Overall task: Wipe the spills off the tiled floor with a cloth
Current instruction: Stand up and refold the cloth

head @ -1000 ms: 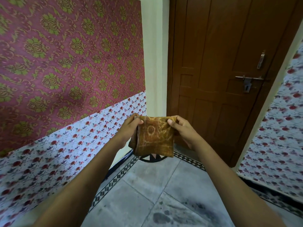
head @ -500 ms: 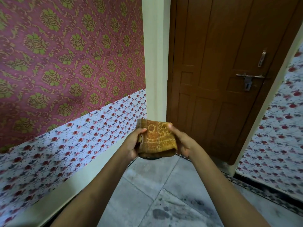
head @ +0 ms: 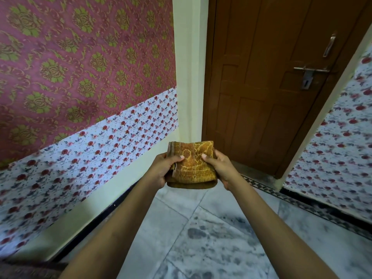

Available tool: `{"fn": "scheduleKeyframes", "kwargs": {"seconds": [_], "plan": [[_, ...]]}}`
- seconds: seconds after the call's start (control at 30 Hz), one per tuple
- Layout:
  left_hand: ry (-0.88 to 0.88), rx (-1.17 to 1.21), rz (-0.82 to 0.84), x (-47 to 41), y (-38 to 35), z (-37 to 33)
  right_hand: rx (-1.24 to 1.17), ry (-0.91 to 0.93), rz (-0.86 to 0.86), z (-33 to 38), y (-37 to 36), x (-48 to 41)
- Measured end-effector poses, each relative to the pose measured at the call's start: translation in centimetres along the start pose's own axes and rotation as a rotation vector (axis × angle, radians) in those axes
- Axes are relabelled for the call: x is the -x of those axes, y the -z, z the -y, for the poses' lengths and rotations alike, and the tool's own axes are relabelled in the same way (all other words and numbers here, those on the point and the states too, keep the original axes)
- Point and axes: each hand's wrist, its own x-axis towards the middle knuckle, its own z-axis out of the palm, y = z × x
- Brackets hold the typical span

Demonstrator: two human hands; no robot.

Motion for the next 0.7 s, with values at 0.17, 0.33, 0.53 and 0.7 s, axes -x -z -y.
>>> {"fn": "scheduleKeyframes", "kwargs": {"seconds": [0.17,0.33,0.53,0.7], "plan": [[-0.02,-0.068,-0.004,-0.2,0.7,2.0,0.069,0.036,-0.088,-2.3,-0.9,1.3],[0.001,-0.114,0.036,-0.3,-0.3,4.2,0.017,0.004,-0.156,-4.8,-0.1,3.1],[0.015,-0.183,0.094,0.6,-5.9,5.4,-0.057,-0.026,-0.274,-6.0,5.5,6.4],[0.024,-0.208,0.195,1.9,-15.1,7.8,-0.141,-0.038,-0.416,-6.6,14.2,10.6]]}}
